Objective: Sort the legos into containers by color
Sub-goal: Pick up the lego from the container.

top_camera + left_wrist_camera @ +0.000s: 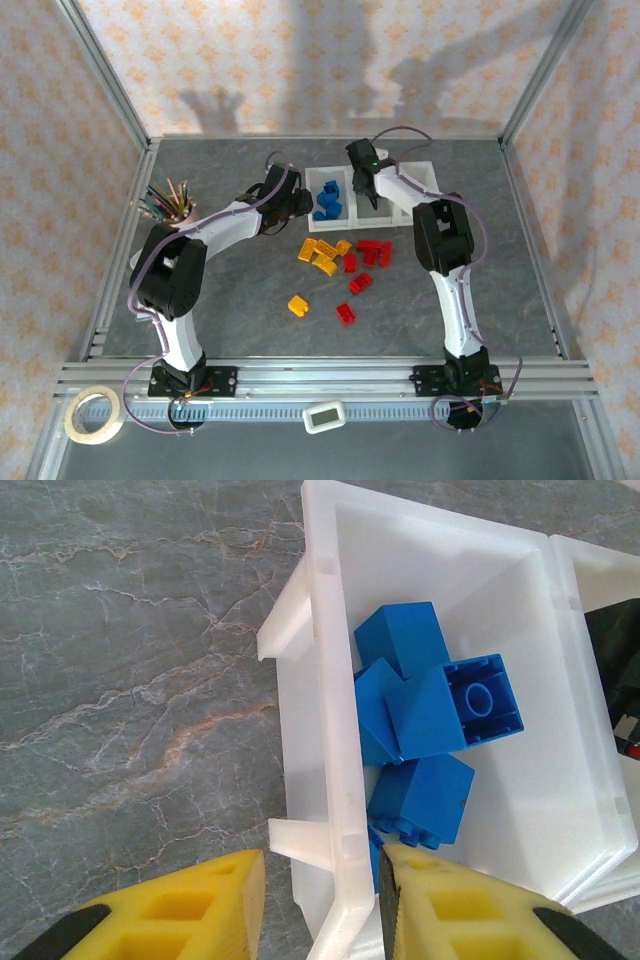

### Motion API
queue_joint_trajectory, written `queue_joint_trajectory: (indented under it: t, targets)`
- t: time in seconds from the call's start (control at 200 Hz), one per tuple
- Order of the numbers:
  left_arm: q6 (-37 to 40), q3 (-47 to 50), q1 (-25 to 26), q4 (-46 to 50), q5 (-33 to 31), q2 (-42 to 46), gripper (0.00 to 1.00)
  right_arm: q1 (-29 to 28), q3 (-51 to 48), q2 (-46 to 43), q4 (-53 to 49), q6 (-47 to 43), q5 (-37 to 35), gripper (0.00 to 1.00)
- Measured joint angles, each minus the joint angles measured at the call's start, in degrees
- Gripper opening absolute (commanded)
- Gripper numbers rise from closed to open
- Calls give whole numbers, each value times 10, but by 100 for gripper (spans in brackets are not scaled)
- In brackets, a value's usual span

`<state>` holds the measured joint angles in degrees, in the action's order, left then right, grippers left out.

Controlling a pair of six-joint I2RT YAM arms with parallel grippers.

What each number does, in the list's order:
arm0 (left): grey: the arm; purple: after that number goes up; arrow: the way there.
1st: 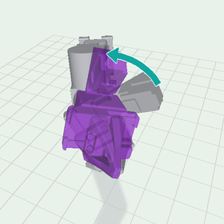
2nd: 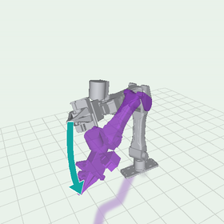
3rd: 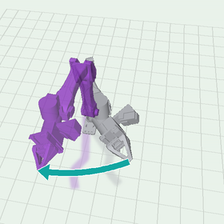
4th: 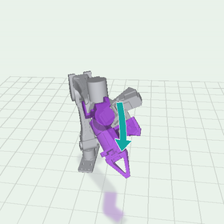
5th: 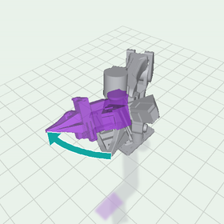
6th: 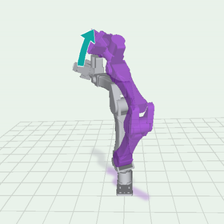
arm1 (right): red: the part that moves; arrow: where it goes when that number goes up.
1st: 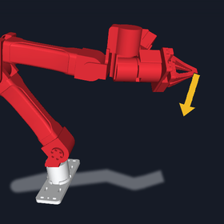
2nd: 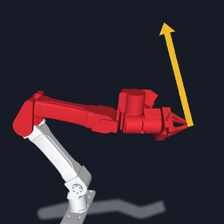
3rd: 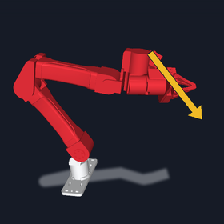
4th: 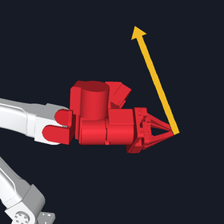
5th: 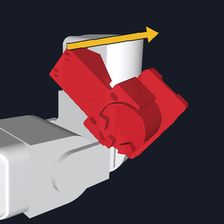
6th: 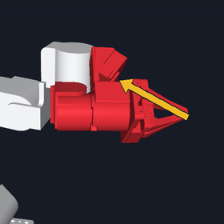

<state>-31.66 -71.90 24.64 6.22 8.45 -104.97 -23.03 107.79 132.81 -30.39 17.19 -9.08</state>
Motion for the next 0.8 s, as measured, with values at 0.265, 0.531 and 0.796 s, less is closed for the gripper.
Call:
queue_joint_trajectory:
  t: [0.265,0.531,0.796]
  targets:
    - [0,0,0,2,-4,10,36,0,-11,-2,9,10,13,15]
    - [0,0,0,5,-4,14,36,-1,-44,-28,23,19,16,8]
    - [0,0,0,7,-13,28,36,-1,-69,-66,30,21,23,1]
